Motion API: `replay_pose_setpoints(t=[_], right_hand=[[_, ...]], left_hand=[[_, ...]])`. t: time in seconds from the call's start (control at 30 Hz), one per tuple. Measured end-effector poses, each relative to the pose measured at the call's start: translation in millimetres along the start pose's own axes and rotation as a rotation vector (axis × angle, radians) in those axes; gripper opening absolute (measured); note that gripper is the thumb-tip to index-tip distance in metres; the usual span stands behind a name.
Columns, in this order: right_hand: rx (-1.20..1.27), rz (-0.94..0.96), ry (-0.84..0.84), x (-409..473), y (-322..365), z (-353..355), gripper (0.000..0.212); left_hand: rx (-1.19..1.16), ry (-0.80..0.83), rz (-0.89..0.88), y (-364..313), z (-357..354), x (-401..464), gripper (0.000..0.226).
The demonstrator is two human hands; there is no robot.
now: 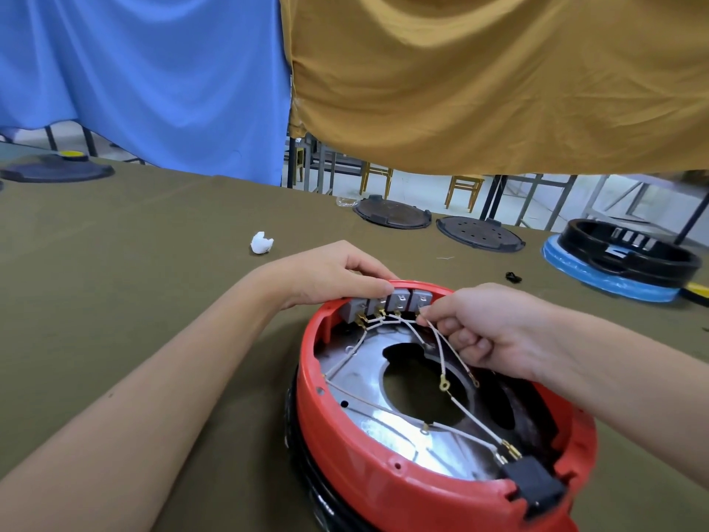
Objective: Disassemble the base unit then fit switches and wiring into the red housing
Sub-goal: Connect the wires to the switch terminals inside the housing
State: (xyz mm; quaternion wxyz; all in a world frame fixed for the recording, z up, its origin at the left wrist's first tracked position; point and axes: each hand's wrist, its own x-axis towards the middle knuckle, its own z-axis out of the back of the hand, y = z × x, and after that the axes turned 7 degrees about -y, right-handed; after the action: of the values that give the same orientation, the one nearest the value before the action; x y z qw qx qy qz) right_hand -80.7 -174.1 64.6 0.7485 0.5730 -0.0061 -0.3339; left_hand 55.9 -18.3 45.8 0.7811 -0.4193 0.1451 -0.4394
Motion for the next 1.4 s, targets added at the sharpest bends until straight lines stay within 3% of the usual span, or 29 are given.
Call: replay_pose_setpoints(t=[0.13, 0.23, 0.3, 0.37, 0.43, 0.6, 0.67, 0.73, 0.8, 0.97, 1.07, 1.2, 1.33, 1.4], right_hand=[[-0.014, 0.069, -0.006, -5, 3, 3, 0.022], [-0.108, 0.169, 0.047, -12, 5, 13, 0.024], [-0.14, 0.273, 0.097, -17, 8, 18, 0.015], [-0.177, 0.434, 0.046, -17, 12, 23, 0.016], [-0.165, 0.592, -0.028, -16, 17, 24, 0.018], [-0.137, 0.797, -0.007, -9, 14, 18, 0.01], [-0.166, 0.854, 0.018, -6, 10, 17, 0.009], [-0.239, 0.937, 0.022, -3, 7, 18, 0.008], [-0.299, 1.001, 0.024, -1, 6, 19, 0.007], [-0.218, 1.081, 0.127, -2, 16, 20, 0.007], [-0.434, 1.153, 0.182, -4, 26, 24, 0.007], [-0.582, 1.091, 0.233, 3, 19, 23, 0.006], [-0.593, 1.091, 0.224, 13, 5, 18, 0.004], [-0.547, 1.088, 0.214, 17, 4, 18, 0.004]], left_hand=[[-0.001, 0.014, 0.012, -2, 4, -2, 0.02], [-0.005, 0.118, 0.132, -2, 10, -6, 0.037], [0.006, 0.174, 0.174, -3, 14, -8, 0.04], [0.01, 0.169, 0.16, -3, 19, -9, 0.037], [-0.003, 0.092, 0.121, -6, 19, -9, 0.035], [0.088, -0.318, 0.127, -5, 9, 2, 0.036], [0.107, -0.249, 0.286, -6, 19, -3, 0.04], [0.129, -0.067, 0.439, -8, 29, -12, 0.034], [0.159, 0.044, 0.447, -8, 33, -16, 0.029], [0.046, -0.003, 0.311, -12, 27, -12, 0.028], [-0.087, -0.159, 0.208, -11, 10, -5, 0.02], [-0.124, -0.275, 0.166, -10, 5, 2, 0.017], [-0.071, -0.066, 0.336, -9, 27, -11, 0.039], [-0.013, 0.039, 0.368, -8, 29, -15, 0.039]])
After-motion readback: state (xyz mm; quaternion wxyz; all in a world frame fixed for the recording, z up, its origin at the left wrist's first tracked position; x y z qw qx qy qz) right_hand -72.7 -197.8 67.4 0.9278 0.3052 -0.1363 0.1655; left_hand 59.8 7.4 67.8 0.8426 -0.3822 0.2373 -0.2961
